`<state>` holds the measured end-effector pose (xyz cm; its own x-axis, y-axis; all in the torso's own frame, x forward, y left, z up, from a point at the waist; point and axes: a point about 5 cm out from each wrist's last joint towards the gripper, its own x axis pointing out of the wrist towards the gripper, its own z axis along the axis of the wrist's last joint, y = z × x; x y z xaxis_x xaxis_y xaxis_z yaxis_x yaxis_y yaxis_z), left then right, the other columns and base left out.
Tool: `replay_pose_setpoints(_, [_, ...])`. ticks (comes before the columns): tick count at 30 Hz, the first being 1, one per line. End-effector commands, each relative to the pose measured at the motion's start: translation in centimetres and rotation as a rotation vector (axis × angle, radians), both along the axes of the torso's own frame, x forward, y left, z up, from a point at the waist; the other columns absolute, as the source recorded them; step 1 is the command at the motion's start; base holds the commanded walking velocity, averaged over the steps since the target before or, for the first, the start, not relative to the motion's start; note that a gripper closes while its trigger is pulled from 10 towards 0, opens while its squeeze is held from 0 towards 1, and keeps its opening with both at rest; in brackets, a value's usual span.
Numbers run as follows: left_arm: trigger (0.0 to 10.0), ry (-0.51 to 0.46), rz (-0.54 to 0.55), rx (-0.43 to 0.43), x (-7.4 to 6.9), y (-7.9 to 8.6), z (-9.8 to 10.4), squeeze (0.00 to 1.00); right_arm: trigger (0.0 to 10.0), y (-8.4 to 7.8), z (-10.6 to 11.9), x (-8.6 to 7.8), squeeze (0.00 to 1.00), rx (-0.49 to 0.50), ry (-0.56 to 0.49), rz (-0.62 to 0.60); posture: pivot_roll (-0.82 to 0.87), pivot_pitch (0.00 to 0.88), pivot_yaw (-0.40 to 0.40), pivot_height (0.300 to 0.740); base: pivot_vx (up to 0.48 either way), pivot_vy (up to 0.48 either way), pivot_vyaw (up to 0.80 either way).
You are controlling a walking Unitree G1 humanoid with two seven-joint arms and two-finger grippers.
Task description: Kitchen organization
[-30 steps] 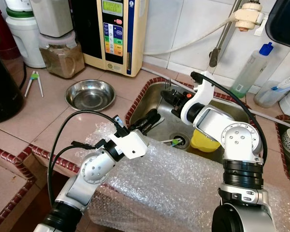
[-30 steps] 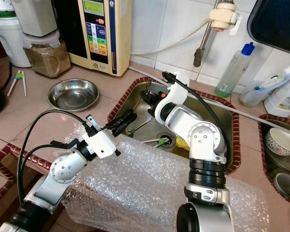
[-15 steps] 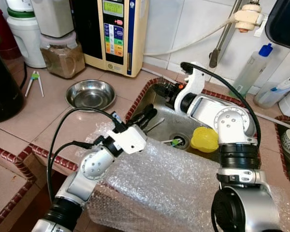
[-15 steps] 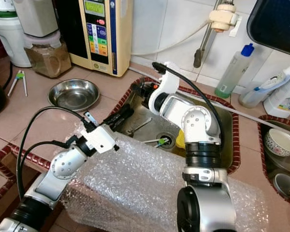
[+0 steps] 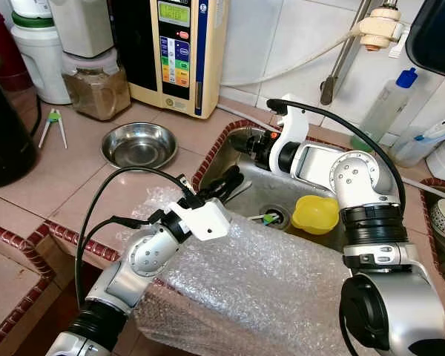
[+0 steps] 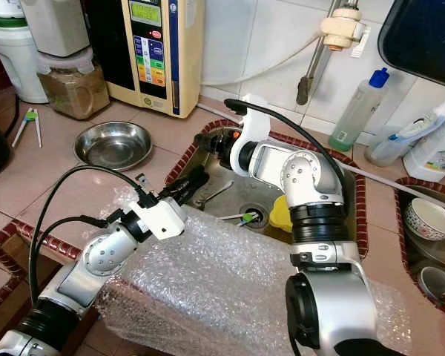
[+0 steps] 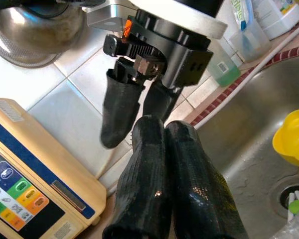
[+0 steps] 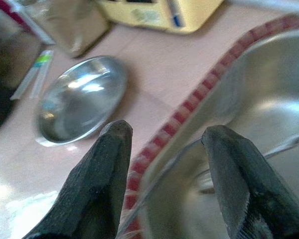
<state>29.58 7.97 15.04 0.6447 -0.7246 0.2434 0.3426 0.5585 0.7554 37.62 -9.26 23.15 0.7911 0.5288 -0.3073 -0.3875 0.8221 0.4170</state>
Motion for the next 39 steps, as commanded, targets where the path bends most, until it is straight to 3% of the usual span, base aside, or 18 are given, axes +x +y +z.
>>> replay_pose_setpoints(1, [0.0,-0.038,-0.045,0.023,-0.3,-1.0,0.3,0.00,10.0,-1.6,1.3,0.7,0.00,-0.063,-0.081,-0.087,0.07,0.033,-0.113,0.740,0.000,0.000,0.00])
replay_pose_setpoints(3, [0.0,-0.042,-0.025,0.022,-0.2,-0.8,0.3,0.00,10.0,-2.3,2.0,1.1,0.00,-0.063,-0.147,-0.141,0.07,0.034,-0.115,0.740,0.000,0.000,0.00])
replay_pose_setpoints(5, [0.0,-0.046,-0.001,0.025,0.0,-0.6,0.4,0.00,10.0,-3.4,3.7,1.3,0.00,0.040,-0.247,-0.208,0.07,0.036,-0.115,0.740,0.000,0.000,0.00])
replay_pose_setpoints(7, [0.0,-0.048,0.006,0.027,0.1,-0.5,0.4,0.00,10.0,-3.9,4.1,1.4,0.00,0.069,-0.276,-0.233,0.07,0.036,-0.115,0.740,0.000,0.000,0.00])
replay_pose_setpoints(12, [0.0,-0.063,0.032,0.022,0.3,-0.2,0.6,0.00,10.0,-4.4,3.0,1.0,0.00,0.108,-0.224,-0.235,0.07,0.037,-0.107,0.740,0.000,0.000,0.00])
replay_pose_setpoints(17, [0.0,-0.067,0.027,0.026,0.4,-0.3,0.5,0.00,10.0,-2.9,2.1,0.6,0.00,0.091,-0.178,-0.123,0.07,0.033,-0.106,0.740,0.000,0.000,0.00])
replay_pose_setpoints(18, [0.0,-0.067,0.027,0.025,0.5,-0.4,0.5,0.00,10.0,-2.5,2.0,0.5,0.83,0.088,-0.171,-0.107,0.07,0.033,-0.107,0.740,0.000,0.000,0.00])
replay_pose_setpoints(20, [0.0,-0.067,0.028,0.024,0.5,-0.4,0.5,0.00,10.0,-2.3,2.0,0.5,0.83,0.088,-0.167,-0.098,0.07,0.033,-0.107,0.740,0.000,0.000,0.00])
replay_pose_setpoints(21, [0.0,-0.068,0.028,0.024,0.5,-0.4,0.5,0.00,10.0,-1.8,1.8,0.3,1.00,0.084,-0.162,-0.078,0.07,0.032,-0.109,0.740,0.000,0.000,0.00])
replay_pose_setpoints(28, [0.0,-0.067,0.029,0.017,0.3,-0.6,0.3,0.00,10.0,0.2,0.8,0.2,1.00,0.060,-0.127,-0.031,0.08,0.037,-0.112,0.740,0.000,0.000,0.00])
replay_pose_setpoints(30, [0.0,-0.067,0.029,0.017,0.4,-0.6,0.3,0.00,10.0,0.1,0.7,0.4,1.00,0.041,-0.134,-0.061,0.08,0.037,-0.113,0.740,0.000,0.000,0.00])
replay_pose_setpoints(32, [0.0,-0.067,0.033,0.018,0.4,-0.4,0.3,0.00,10.0,-0.6,1.1,0.9,1.00,-0.031,-0.211,-0.149,0.08,0.037,-0.114,0.740,0.000,0.000,0.00])
replay_pose_setpoints(35, [0.0,-0.066,0.036,0.018,0.4,-0.4,0.3,0.00,10.0,-0.7,1.7,1.1,1.00,-0.028,-0.259,-0.172,0.07,0.037,-0.113,0.740,0.000,0.000,0.00])
replay_pose_setpoints(37, [0.0,-0.064,0.035,0.017,0.4,-0.5,0.2,0.00,10.0,-0.7,2.0,1.1,0.70,-0.047,-0.306,-0.201,0.07,0.039,-0.113,0.740,0.000,0.000,0.00])
replay_pose_setpoints(38, [0.0,-0.064,0.033,0.016,0.4,-0.6,0.2,0.00,10.0,-0.4,1.6,1.1,0.05,-0.035,-0.274,-0.191,0.07,0.039,-0.112,0.740,0.000,0.000,0.00])
replay_pose_setpoints(39, [0.0,-0.066,0.031,0.014,0.3,-0.6,0.3,0.00,10.0,0.1,0.5,0.9,0.00,-0.005,-0.195,-0.164,0.07,0.040,-0.112,0.740,0.000,0.000,0.00])
